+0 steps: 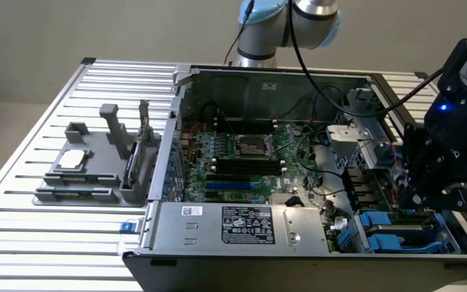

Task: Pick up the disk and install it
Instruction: 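Insert the second disk wire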

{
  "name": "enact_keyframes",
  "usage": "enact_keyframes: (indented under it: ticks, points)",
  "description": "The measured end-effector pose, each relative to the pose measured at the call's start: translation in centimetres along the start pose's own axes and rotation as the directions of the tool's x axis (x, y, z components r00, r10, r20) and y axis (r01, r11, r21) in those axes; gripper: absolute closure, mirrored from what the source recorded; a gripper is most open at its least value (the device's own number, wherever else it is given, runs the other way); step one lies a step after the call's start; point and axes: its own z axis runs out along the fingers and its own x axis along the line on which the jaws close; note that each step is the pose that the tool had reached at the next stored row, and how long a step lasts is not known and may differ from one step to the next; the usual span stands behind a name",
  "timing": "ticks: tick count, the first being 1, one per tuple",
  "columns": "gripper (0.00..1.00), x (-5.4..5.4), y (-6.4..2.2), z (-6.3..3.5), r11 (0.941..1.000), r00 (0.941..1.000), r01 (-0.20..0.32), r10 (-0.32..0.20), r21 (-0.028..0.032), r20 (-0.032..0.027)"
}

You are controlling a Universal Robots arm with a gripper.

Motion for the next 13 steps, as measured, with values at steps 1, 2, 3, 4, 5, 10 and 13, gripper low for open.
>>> enact_keyframes:
  ticks: [1,2,3,4,5,10,13]
  points:
    - [0.89,0.0,-0.14,-0.08,1.0000,1.0000,0.000,0.000,0.0000,-0.0009]
    - [0.89,0.0,-0.32,-0.15,1.0000,1.0000,0.000,0.000,0.0000,-0.0016]
    - [0.89,0.0,-0.54,-0.22,1.0000,1.0000,0.000,0.000,0.0001,-0.0028]
    - [0.89,0.0,-0.78,-0.28,1.0000,1.0000,0.000,0.000,0.0001,-0.0041]
    - [0.89,-0.1,-1.02,-0.34,1.0000,1.0000,0.000,0.000,0.0002,-0.0055]
    - [0.89,-0.1,-1.42,-0.57,1.0000,1.0000,-0.001,0.001,0.0003,-0.0093]
    - [0.89,-0.1,-1.41,-0.58,1.0000,0.9999,-0.001,0.001,0.0004,-0.0101]
